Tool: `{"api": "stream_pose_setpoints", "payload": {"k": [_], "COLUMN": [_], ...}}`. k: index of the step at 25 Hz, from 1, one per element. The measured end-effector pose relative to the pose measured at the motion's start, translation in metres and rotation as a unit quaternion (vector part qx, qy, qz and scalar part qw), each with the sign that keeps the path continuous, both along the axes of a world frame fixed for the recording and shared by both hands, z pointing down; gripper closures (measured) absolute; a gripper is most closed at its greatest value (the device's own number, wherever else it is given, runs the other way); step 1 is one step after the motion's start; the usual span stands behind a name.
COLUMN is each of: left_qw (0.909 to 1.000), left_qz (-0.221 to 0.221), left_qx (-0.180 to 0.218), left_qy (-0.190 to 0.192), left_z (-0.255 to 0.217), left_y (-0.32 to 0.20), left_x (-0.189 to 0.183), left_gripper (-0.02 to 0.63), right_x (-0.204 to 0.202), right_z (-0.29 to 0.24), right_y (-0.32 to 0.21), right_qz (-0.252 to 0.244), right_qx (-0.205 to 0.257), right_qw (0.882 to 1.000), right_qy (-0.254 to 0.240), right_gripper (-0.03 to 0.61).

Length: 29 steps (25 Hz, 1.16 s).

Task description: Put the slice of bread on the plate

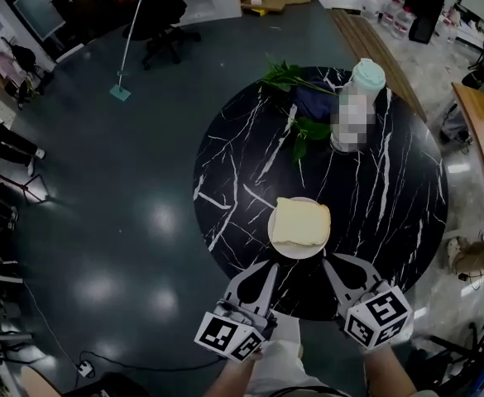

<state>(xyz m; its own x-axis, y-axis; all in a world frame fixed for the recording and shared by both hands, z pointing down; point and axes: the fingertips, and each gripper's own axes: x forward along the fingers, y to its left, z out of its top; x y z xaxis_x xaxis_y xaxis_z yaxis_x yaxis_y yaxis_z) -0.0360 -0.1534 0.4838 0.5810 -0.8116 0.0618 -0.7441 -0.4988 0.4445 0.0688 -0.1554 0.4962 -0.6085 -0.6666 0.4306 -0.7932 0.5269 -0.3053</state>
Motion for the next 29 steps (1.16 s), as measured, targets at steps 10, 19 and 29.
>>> {"api": "stream_pose_setpoints", "payload": {"k": [10, 19, 29], "left_qw": [0.9994, 0.9984, 0.9976], "left_qz": [0.029, 0.044, 0.049], "left_qx": [0.019, 0.034, 0.045], "left_qy": [0.003, -0.009, -0.022], "left_z": [-0.026, -0.054, -0.073], "left_y": [0.072, 0.117, 0.135], "left_x": [0.035, 0.040, 0.047], "left_gripper": [0.606, 0.606, 0.606], "right_x": [0.003, 0.000, 0.004], "right_z": [-0.053, -0.086, -0.104], "right_y": [0.070, 0.119, 0.144], "right_qz": [-0.023, -0.032, -0.040], "right_qx": [0.076, 0.100, 0.112], "right_qw": [0.997, 0.994, 0.993], "right_qy": [-0.002, -0.006, -0.014], "right_gripper": [0.568, 0.568, 0.568]}}
